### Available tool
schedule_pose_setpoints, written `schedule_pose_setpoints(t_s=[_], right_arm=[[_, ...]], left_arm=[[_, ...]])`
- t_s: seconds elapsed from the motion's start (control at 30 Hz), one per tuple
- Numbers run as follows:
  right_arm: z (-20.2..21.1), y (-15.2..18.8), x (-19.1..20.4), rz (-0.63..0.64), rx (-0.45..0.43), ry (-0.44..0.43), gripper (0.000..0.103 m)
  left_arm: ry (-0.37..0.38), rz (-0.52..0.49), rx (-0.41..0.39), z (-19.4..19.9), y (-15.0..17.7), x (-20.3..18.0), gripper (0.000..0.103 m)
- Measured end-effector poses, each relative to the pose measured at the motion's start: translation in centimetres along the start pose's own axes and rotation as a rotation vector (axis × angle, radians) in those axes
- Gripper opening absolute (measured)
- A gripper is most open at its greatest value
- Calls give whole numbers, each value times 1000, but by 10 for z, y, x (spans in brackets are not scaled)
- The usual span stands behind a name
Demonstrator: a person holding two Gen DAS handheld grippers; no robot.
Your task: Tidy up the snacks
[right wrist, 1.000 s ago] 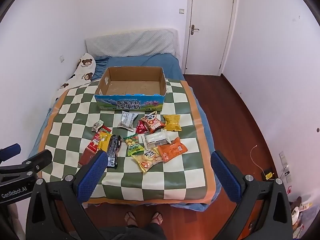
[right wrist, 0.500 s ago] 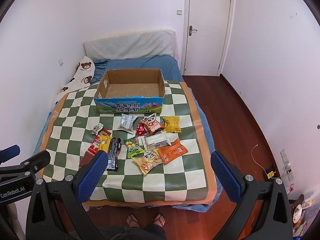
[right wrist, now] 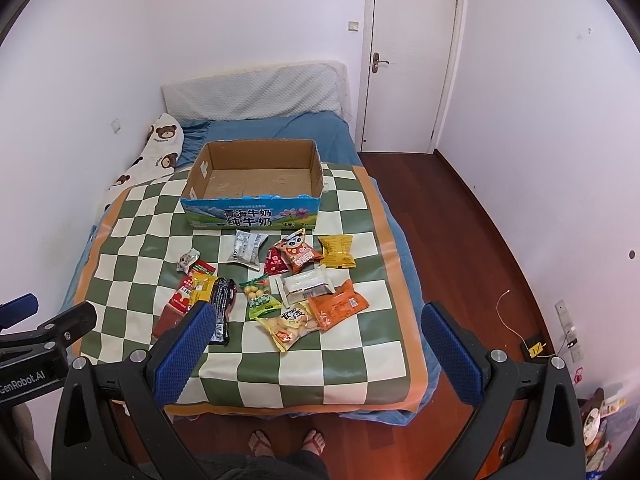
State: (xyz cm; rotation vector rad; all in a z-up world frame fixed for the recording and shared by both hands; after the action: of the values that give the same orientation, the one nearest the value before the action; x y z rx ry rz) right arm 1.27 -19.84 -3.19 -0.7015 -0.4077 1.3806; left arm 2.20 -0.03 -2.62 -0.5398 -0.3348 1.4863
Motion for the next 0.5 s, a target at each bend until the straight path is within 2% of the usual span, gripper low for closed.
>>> schedule_pose_setpoints(t_s=[0.5], right_arm=[[-2, 0, -1, 2, 3, 3, 103]], left_arm=[[9, 6, 16, -12, 6, -1, 103]])
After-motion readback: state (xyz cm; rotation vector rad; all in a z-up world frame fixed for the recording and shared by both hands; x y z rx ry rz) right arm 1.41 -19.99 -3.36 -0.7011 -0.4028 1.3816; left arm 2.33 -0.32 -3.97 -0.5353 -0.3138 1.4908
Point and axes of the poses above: each gripper's, at about its wrist camera, not at the fingertips, and z roughly against the way its jaws point, x to its left, y to its underside, the point moved 4 cm from there along -z, roughly the way its jaws point, and after that the axes turned 7 degrees about y, right-handed, at the moved point
